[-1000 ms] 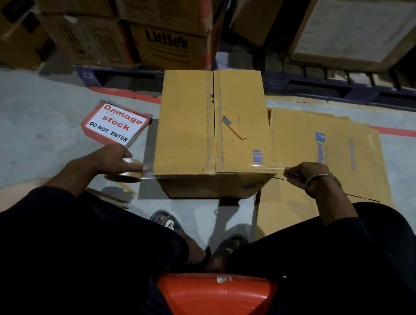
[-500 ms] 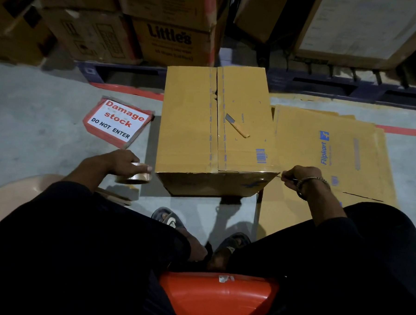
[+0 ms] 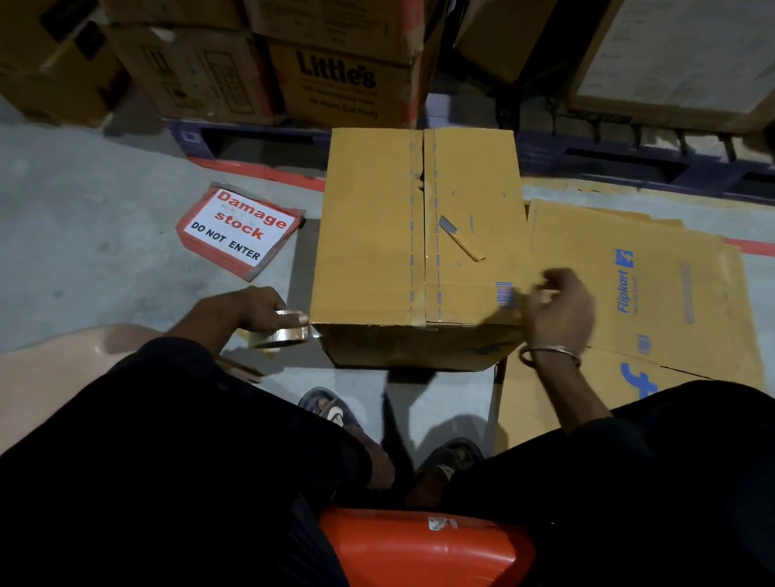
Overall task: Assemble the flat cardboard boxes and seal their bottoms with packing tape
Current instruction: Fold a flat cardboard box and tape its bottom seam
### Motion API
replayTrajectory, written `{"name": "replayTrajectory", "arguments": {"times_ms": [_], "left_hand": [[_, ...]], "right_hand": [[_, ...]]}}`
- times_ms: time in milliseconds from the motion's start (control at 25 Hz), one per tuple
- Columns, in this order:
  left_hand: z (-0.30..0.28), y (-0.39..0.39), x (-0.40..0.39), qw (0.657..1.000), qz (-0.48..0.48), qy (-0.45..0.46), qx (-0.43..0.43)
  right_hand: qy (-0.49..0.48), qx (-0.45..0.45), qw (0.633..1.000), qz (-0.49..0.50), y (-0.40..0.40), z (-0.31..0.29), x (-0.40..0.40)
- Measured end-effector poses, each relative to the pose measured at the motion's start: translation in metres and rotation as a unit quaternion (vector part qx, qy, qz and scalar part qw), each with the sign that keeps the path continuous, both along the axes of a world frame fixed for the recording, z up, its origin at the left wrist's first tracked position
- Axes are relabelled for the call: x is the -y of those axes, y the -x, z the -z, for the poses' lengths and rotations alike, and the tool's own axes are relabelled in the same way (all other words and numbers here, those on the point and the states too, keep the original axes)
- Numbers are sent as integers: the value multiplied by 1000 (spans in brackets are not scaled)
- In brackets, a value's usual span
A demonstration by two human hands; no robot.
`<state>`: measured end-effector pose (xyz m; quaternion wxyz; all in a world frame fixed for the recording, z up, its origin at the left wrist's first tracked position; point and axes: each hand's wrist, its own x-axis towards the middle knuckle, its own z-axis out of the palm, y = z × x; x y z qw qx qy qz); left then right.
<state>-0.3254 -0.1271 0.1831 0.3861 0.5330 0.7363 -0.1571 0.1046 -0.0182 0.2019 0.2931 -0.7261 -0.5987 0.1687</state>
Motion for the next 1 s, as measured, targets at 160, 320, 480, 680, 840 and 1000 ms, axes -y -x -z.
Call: {"name": "replayTrajectory", "arguments": {"times_ms": [160, 320, 480, 680, 840, 1000], "left_hand": [[-2, -1, 2, 1000, 15, -3, -8], [-3, -3, 1, 999, 33, -8, -30], [0, -2, -2, 999, 37, -4, -39], [-1, -2, -6, 998, 44, 6, -33], [-2, -6, -6, 997, 69, 12, -40], [-5, -6, -4, 997, 68, 9, -38]], "right_hand": [[60, -3, 932, -357, 124, -12, 51], [55, 72, 887, -453, 210, -6, 80], [85, 125, 877, -456, 226, 1, 75], [115, 187, 856, -467, 186, -4, 52], [122, 255, 839, -465, 120, -11, 25], [146, 340, 824, -430, 41, -18, -5]]}}
